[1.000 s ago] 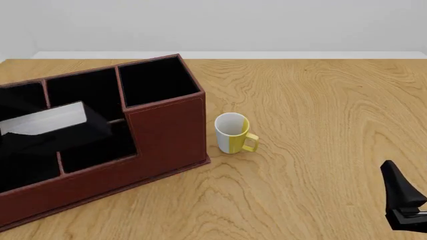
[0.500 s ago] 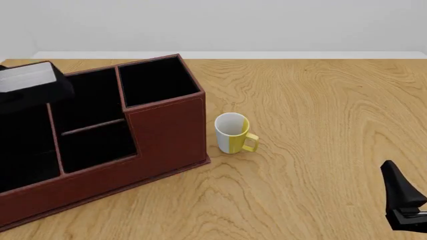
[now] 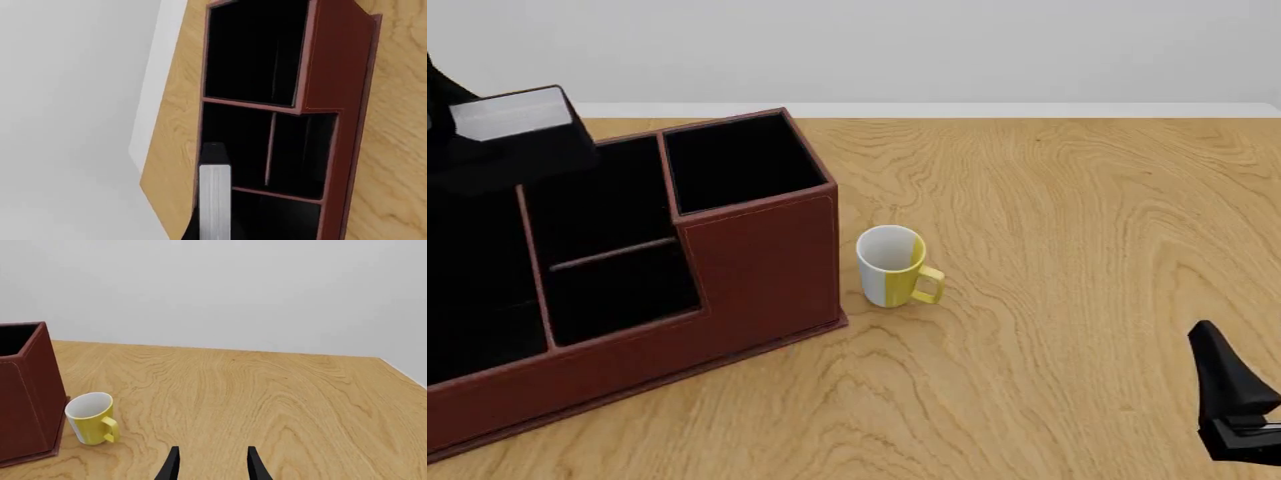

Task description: Pick up the book and place it in the front compartment of the caddy.

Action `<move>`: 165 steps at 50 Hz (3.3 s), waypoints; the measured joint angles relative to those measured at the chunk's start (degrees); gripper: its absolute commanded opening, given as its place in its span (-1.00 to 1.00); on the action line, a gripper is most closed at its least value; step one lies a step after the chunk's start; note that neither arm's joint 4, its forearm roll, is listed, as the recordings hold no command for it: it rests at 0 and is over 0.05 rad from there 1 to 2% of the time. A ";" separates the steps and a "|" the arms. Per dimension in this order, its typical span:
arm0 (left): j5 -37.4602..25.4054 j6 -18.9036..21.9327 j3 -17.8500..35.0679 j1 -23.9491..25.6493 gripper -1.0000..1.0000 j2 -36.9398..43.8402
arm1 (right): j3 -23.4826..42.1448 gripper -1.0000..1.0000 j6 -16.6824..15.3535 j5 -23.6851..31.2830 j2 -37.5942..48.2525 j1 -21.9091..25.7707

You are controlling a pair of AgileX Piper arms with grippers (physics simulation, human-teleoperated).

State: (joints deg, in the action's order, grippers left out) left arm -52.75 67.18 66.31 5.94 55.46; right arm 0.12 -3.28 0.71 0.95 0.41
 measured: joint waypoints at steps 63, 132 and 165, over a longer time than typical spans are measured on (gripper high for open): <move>7.95 -2.42 -3.93 2.81 -1.00 9.13 | 0.00 1.00 -0.01 0.00 0.00 0.00; 18.34 -1.96 -9.77 1.47 -1.00 14.47 | 0.00 1.00 0.00 0.00 0.00 0.00; 21.59 -1.34 -12.39 -0.32 -1.00 22.00 | 0.00 1.00 0.00 0.00 0.01 0.00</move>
State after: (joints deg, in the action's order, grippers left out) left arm -31.17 65.84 53.93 5.62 77.47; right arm 0.12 -3.28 0.71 0.95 0.41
